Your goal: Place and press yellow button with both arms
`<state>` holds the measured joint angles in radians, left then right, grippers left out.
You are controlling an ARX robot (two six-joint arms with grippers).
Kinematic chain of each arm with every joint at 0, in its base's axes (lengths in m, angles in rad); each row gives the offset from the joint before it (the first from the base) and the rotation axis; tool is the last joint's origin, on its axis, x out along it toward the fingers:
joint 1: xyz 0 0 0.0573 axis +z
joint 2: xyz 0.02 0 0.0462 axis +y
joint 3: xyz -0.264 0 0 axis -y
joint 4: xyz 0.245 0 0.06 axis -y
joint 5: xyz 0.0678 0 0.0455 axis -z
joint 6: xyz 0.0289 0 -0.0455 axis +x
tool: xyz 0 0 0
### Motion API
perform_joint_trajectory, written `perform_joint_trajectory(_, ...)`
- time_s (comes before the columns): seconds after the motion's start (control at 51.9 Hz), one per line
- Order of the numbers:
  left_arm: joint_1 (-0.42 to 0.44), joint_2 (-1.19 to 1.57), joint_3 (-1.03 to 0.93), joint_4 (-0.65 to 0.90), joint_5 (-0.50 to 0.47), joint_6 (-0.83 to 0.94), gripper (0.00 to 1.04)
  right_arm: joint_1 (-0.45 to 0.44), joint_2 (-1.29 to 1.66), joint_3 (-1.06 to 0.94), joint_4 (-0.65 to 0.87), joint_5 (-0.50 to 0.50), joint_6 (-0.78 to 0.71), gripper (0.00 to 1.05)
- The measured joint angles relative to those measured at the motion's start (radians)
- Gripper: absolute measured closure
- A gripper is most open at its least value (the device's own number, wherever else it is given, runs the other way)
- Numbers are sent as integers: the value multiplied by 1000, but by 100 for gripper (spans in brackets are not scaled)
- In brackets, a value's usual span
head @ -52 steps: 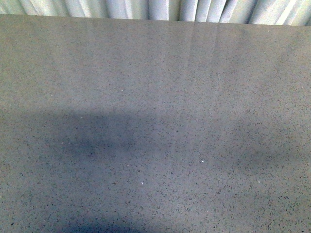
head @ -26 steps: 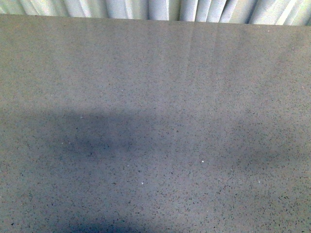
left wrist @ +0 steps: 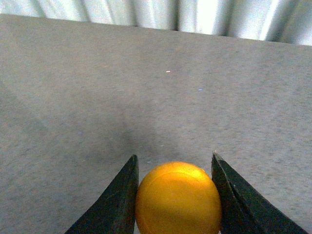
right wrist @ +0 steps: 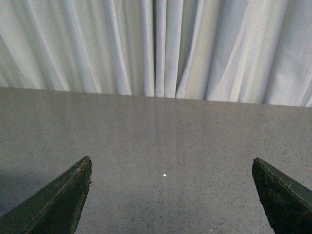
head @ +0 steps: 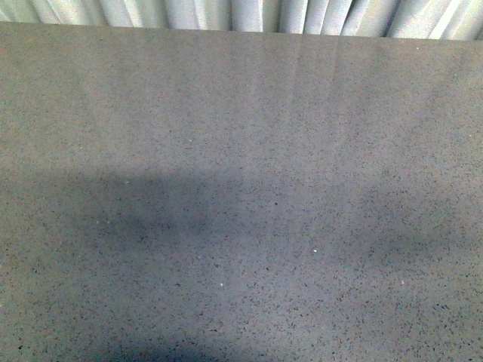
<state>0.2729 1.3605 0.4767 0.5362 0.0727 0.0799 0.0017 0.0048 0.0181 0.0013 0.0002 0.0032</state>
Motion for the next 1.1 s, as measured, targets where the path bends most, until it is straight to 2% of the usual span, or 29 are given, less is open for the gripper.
perform_joint_trajectory(0.27, -386, 135, 2, 75, -137, -72, 70, 0, 0, 0, 0, 0, 0, 9)
perform_joint_trajectory(0.443, -584, 300, 9, 134, -191, -113, 70, 0, 0, 0, 0, 0, 0, 9)
perform_joint_trajectory(0.636, -671, 387, 34, 160, -220, -140, 70, 0, 0, 0, 0, 0, 0, 9)
perform_joint_trajectory(1.021, -736, 497, 29, 238, -256, -155, 70, 0, 0, 0, 0, 0, 0, 9)
perform_joint_trajectory(1.098, -741, 497, 25, 241, -256, -162, 60, 0, 0, 0, 0, 0, 0, 9)
